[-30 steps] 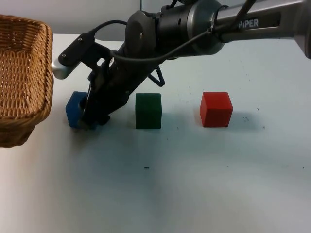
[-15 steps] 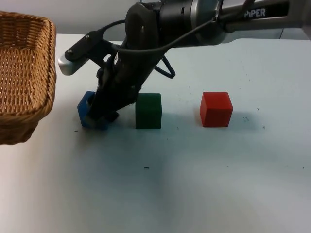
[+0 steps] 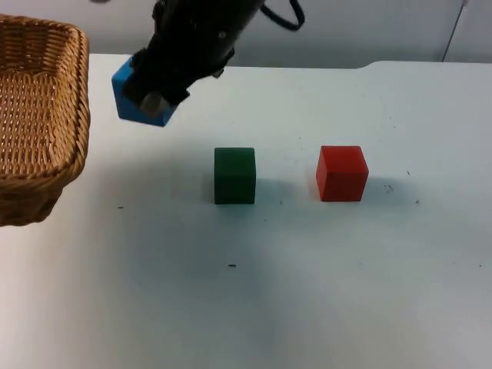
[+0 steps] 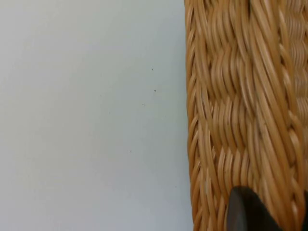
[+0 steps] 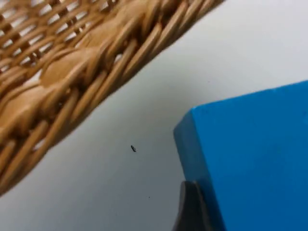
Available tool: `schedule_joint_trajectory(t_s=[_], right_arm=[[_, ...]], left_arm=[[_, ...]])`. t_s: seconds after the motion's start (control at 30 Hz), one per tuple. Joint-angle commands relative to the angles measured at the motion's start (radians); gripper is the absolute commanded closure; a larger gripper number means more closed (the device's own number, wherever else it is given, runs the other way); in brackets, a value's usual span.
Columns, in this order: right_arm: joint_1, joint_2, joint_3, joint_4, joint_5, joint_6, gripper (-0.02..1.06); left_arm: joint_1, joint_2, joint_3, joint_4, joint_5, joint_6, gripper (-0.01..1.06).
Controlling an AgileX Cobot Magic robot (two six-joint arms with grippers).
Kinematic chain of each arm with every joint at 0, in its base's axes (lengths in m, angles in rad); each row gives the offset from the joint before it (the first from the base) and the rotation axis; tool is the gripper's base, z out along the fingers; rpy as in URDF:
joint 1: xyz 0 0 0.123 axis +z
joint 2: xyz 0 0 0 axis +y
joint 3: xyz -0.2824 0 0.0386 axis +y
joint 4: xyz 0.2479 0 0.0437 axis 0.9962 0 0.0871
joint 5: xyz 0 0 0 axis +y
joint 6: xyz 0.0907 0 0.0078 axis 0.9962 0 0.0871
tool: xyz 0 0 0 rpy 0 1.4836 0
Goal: Pick up the basket with the left hand and place the blue cube into the basket with the right hand.
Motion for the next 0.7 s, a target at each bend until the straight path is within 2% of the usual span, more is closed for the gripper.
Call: schedule_joint_trajectory(t_s=[0.0,0.3,0.53,0.67], right_arm=[[0.003,-0.059,-0.007,-0.002,0.028,0.015,1.05],[0.003,-0.206,-0.007,0.000,0.075,0.017,1.05],[0.018,-0.261,-0.007,0.064,0.067,-0.031,1.05],[0.085,-0.260,-0.007,0.073,0.021,-0.064,1.05]], left_arm=[[-0.001,-0.004,-0.011,-0.041,0.011,0.002,1.05],[-0.002,-0.004,-0.011,-0.048,0.015,0.000,1.05],[-0.003,-0.004,-0.011,-0.048,0.015,0.000,1.05],[-0.023,-0.004,-0.011,-0.048,0.019,0.000,1.05]])
